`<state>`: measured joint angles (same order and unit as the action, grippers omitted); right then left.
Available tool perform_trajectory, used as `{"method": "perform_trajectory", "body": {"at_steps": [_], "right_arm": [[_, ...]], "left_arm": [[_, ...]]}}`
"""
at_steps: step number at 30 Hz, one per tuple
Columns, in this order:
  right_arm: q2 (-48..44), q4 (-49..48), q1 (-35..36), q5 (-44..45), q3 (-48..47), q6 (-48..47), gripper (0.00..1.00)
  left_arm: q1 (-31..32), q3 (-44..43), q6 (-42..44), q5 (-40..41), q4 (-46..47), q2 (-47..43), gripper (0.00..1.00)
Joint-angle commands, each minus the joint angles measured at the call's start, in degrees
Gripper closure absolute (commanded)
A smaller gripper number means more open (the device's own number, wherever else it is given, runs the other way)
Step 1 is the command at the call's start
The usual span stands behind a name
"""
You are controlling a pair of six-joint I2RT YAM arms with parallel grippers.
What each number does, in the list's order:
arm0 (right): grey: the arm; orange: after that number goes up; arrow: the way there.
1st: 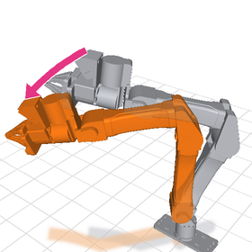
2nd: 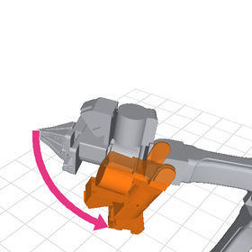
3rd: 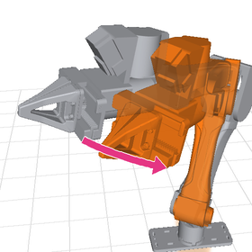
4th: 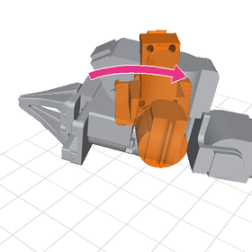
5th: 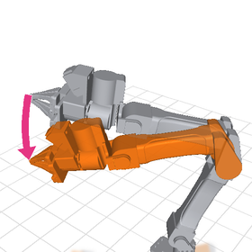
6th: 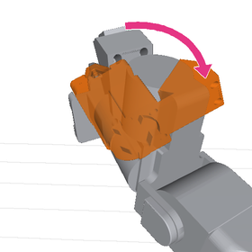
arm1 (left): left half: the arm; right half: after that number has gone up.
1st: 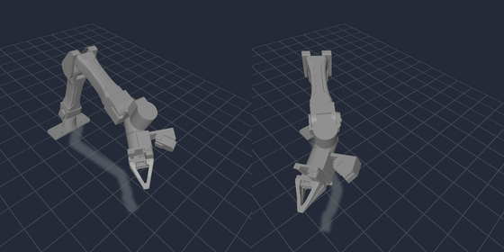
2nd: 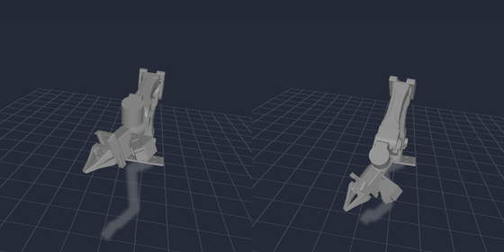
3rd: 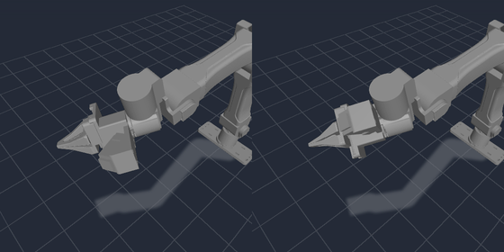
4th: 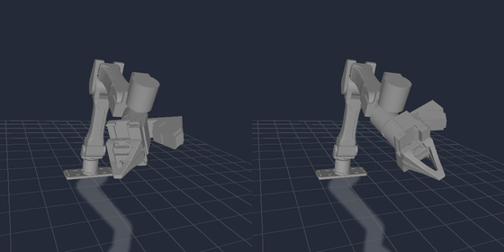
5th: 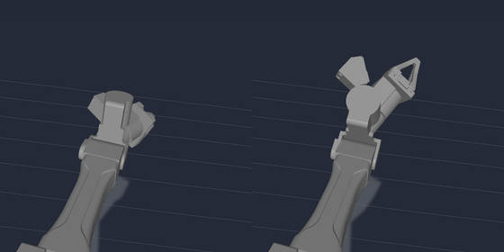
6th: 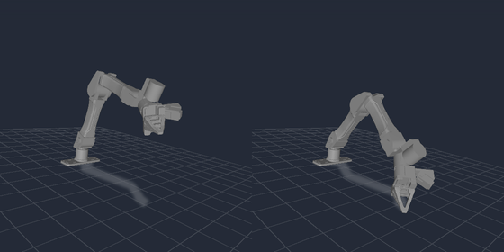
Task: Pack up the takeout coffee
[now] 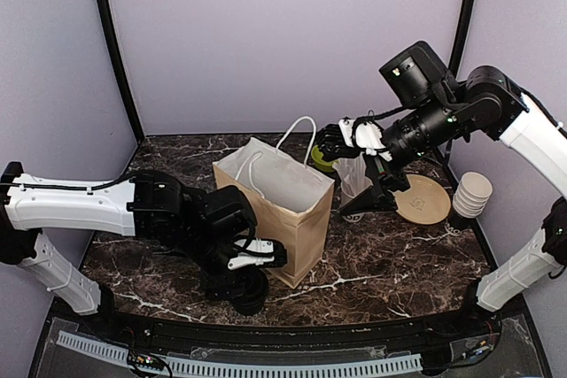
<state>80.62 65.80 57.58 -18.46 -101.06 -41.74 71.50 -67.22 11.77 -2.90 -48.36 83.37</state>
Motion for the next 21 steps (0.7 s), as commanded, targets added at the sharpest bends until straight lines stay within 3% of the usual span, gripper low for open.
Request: {"method": "perform_trajectory", "body": {"at_steps": [1, 11, 21], "right_arm": [[0.2, -2.0, -0.4, 0.4, 0.3, -0.1, 0.03], [0.6, -2.4, -3.0, -1.3, -3.3, 1.4, 0.03], [3.1, -15.5, -14.1, 1.1, -3.3, 18.7, 0.01]], "left_arm": [[-0.3, 0.6, 0.8, -2.6, -0.2, 0.7, 0.25], [-0.3, -2.1, 0.2, -3.7, -2.0, -0.4, 0.39], [-0.2, -6.7, -3.0, -3.9, -7.4, -5.9, 0.46]]}}
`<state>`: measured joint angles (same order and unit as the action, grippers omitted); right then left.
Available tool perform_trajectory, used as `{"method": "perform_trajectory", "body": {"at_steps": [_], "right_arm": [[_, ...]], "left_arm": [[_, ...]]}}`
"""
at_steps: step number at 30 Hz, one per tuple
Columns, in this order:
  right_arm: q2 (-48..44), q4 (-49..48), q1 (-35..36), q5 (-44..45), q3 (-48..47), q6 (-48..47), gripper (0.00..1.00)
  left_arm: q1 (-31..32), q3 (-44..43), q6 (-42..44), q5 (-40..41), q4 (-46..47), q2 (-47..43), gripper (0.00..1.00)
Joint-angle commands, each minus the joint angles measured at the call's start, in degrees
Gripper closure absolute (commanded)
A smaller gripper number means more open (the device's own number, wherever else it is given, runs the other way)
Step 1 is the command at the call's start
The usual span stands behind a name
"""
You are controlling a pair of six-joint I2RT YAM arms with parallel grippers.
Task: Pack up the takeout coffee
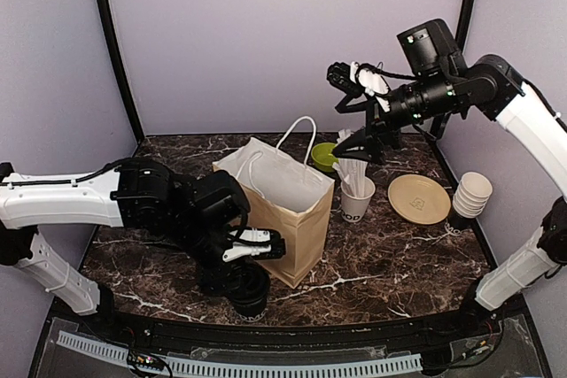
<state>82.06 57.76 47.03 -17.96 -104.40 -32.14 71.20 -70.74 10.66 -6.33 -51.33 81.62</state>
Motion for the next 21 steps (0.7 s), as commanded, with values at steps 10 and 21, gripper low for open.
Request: {"method": "perform_trajectory", "body": {"at_steps": [10, 21], "right_arm": [[8.9, -6.9, -7.2, -20.0, 1.2, 16.9, 0.05], [19.9, -7.5, -4.6, -18.3, -12.6, 20.5, 0.63]], "left_arm": [[0.2, -12.5, -5.9, 3.9, -14.6, -10.0, 0.49], [-1.5, -17.8, -13.7, 22.8, -22.8, -17.2, 0.51]]}}
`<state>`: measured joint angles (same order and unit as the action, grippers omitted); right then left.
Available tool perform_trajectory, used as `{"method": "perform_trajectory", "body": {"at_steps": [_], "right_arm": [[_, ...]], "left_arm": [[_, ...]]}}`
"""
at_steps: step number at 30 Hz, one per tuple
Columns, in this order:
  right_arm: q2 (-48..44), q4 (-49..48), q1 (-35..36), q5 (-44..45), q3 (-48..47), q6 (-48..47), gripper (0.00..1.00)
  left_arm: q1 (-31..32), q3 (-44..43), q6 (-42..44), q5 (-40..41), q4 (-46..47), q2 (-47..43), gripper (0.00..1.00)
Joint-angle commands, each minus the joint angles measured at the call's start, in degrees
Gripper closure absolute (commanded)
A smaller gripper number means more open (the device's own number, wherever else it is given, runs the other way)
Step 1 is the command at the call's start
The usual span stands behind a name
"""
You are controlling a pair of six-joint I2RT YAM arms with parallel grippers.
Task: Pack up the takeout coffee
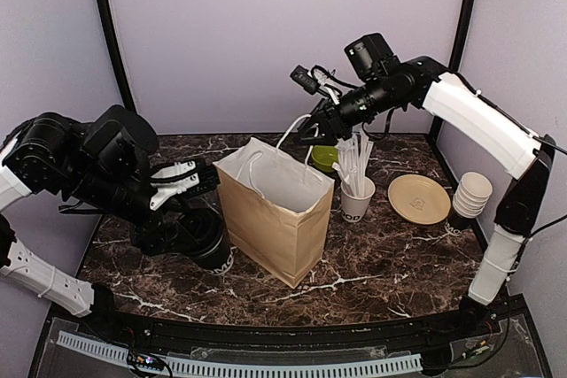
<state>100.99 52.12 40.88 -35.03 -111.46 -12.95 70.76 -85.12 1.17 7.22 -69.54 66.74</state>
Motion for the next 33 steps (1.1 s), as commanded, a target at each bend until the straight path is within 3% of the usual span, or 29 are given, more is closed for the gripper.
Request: {"method": "perform_trajectory", "body": {"at_steps": [1, 2, 4, 8, 11, 13, 16, 17, 20, 21, 25, 28, 31, 33], "right_arm": [[1.5, -1.6, 2.3, -0.8, -6.6, 0.9, 0.74], [1.8, -1.4, 3.5, -0.5, -7.5, 0.3, 0.84], [2.3, -0.9, 5.1, -0.4, -8.8, -1.1, 0.93], [2.3, 1.1, 8.1, -3.1, -9.8, -4.3, 0.97], [1.8, 1.8, 9.8, -1.2, -9.0, -5.6, 0.98], [1.8, 2.3, 9.9, -0.8, -8.7, -6.0, 0.98], [1.4, 2.9, 9.8, 0.9, -8.0, -7.1, 0.99], [1.1, 3.0, 9.8, 1.5, -7.7, -7.5, 0.99], [0.7, 3.5, 9.8, 2.8, -7.1, -8.6, 0.86], [0.6, 4.0, 9.8, 2.7, -7.2, -9.2, 0.75], [-0.4, 5.5, 9.8, 1.7, -7.6, -10.7, 0.48], [-1.7, 5.8, 9.8, 2.2, -7.5, -11.1, 0.35], [-3.5, 5.4, 9.8, 4.0, -6.5, -11.2, 0.28], [-4.6, 5.3, 9.9, 5.0, -5.5, -11.2, 0.25]], "left_arm": [[-1.7, -3.9, -5.1, 12.5, -4.9, -2.6, 0.51], [-2.0, -4.9, -5.4, 14.1, -5.6, -2.9, 0.51], [-2.8, -6.6, -6.0, 18.2, -6.4, -3.0, 0.51], [-3.4, -10.7, -5.5, 25.6, -6.6, -2.3, 0.52], [-3.7, -11.4, -4.0, 25.5, -5.7, -2.1, 0.52], [-4.2, -9.3, -3.9, 25.2, -3.6, -2.6, 0.46], [-6.2, -5.6, -6.0, 28.1, 0.6, -3.4, 0.25], [-8.5, -3.5, -7.4, 28.6, 2.6, -3.5, 0.22], [-15.7, 2.1, -9.5, 26.6, 8.1, -5.0, 0.09], [-20.6, 5.5, -10.0, 25.8, 11.4, -5.2, 0.07], [-37.5, 13.8, -9.3, 16.7, 22.0, -3.6, 0.01], [-47.5, 16.8, -9.1, 16.0, 28.0, -0.5, 0.01], [-54.2, 17.5, -10.4, 20.9, 32.0, 4.5, 0.01], [-59.9, 18.0, -13.4, 19.8, 33.5, 6.6, 0.01]]}}
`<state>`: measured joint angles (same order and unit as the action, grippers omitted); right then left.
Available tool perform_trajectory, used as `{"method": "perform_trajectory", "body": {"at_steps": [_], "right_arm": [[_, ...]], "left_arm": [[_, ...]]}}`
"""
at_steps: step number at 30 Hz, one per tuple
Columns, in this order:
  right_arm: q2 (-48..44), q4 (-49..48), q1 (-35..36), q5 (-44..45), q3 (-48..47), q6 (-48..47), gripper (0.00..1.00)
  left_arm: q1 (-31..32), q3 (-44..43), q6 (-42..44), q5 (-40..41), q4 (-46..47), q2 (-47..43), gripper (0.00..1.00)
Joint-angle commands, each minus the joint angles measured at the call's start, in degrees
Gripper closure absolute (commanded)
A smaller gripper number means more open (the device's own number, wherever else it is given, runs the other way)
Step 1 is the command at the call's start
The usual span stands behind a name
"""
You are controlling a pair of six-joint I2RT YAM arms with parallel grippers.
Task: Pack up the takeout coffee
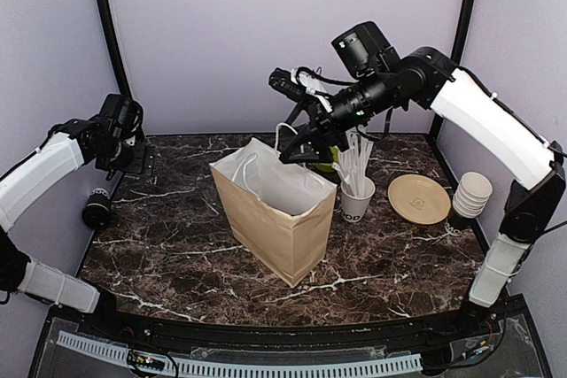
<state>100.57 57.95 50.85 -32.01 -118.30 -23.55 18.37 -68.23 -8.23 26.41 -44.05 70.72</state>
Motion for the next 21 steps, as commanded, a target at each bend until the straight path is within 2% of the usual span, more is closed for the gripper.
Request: {"method": "perform_trajectory", "body": {"at_steps": [1, 5, 8, 12, 17, 21], "right_arm": [[-4.7, -0.3, -0.1, 2.3, 1.7, -0.7, 0.24], [-6.6, 0.0, -0.1, 3.5, 2.8, -1.0, 0.20], [-8.0, 0.3, -0.1, 3.7, 3.2, -1.3, 0.16], [-9.3, 0.5, -0.1, 3.0, 4.2, -1.8, 0.14], [-11.7, -1.7, -0.1, 3.6, 7.7, -2.2, 0.13], [-11.5, -1.1, -0.1, 2.5, 6.4, -2.0, 0.12]], "left_arm": [[-11.0, 1.6, -6.5, 0.0, 8.3, 3.1, 0.01], [-17.3, 5.4, -10.4, -1.9, 13.0, 4.5, 0.01], [-18.9, 5.8, -9.5, 0.3, 13.6, 6.5, 0.01], [-25.1, 3.4, -3.1, -2.1, 12.2, 10.5, 0.01], [-28.9, 0.9, 5.6, -2.4, 8.7, 15.8, 0.06], [-31.6, 1.4, 9.8, -3.6, 10.8, 17.9, 0.06]]}}
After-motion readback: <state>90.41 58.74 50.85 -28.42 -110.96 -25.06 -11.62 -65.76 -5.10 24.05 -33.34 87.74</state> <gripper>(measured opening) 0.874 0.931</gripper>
